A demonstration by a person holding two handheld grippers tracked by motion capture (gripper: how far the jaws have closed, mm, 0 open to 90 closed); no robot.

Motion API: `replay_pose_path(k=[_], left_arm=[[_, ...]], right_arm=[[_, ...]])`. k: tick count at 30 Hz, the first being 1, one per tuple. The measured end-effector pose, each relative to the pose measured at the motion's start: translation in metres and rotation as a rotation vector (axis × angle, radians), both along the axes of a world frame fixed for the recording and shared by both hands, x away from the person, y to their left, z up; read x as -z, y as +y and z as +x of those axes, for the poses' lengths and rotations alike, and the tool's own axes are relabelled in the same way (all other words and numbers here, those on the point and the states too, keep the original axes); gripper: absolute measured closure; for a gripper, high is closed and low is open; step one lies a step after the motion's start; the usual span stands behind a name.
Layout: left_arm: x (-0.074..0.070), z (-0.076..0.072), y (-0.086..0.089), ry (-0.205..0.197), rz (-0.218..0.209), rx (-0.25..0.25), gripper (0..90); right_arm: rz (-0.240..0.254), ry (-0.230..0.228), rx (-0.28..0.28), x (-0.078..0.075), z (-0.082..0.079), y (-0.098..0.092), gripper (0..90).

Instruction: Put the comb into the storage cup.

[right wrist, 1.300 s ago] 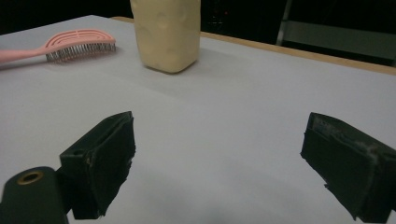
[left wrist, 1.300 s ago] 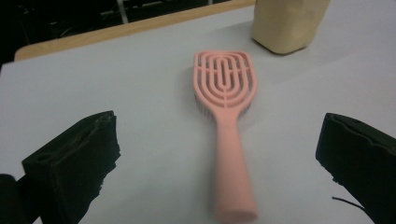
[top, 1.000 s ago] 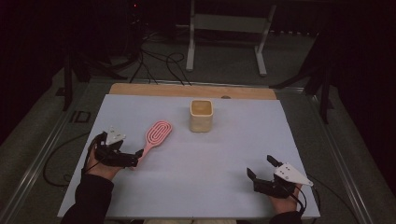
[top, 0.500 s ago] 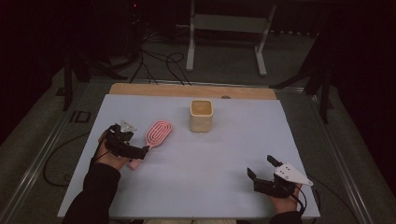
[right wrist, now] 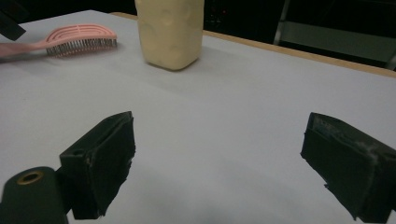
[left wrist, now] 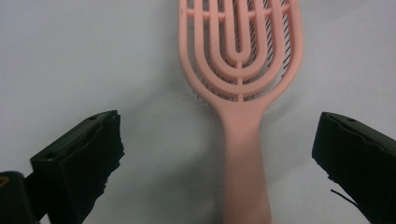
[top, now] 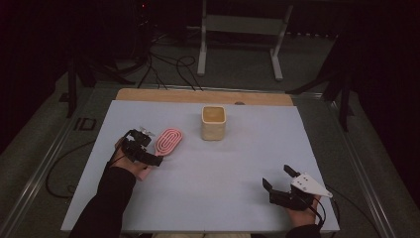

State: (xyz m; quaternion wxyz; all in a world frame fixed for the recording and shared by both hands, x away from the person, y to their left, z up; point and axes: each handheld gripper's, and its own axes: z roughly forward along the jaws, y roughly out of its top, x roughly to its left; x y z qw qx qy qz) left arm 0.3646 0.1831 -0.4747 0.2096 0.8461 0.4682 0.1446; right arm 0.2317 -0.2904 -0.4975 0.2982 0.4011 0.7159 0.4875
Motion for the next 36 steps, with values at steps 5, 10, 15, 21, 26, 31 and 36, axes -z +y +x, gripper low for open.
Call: replay_pose_path(k=[5, 10, 15, 21, 26, 31, 36], left_arm=[[0.005, 0.006, -0.001, 0.044, 0.011, -0.017, 4.8], [0.008, 0.011, -0.004, 0.069, 0.020, -0.021, 5.5], [0.012, 0.015, -0.009, 0.104, 0.035, -0.016, 6.5], [0.016, 0.020, -0.013, 0.150, 0.038, -0.018, 15.5], [0.019, 0.021, -0.016, 0.174, 0.052, 0.016, 31.2], [0.021, 0.021, -0.018, 0.180, 0.050, 0.036, 43.0], [0.019, 0.023, -0.020, 0.200, 0.062, 0.053, 51.3]], right_arm=[[-0.003, 0.000, -0.002, 0.000, 0.000, 0.000, 9.6], [-0.005, 0.002, -0.002, 0.000, 0.000, 0.001, 9.7], [-0.005, 0.002, -0.002, 0.000, 0.000, 0.001, 9.7], [-0.010, 0.004, 0.000, 0.000, 0.000, 0.001, 9.7], [-0.011, 0.002, 0.003, 0.000, 0.000, 0.000, 9.7], [-0.013, 0.004, 0.004, 0.000, 0.000, 0.001, 9.7], [-0.016, 0.008, 0.009, 0.001, 0.001, 0.001, 9.7]])
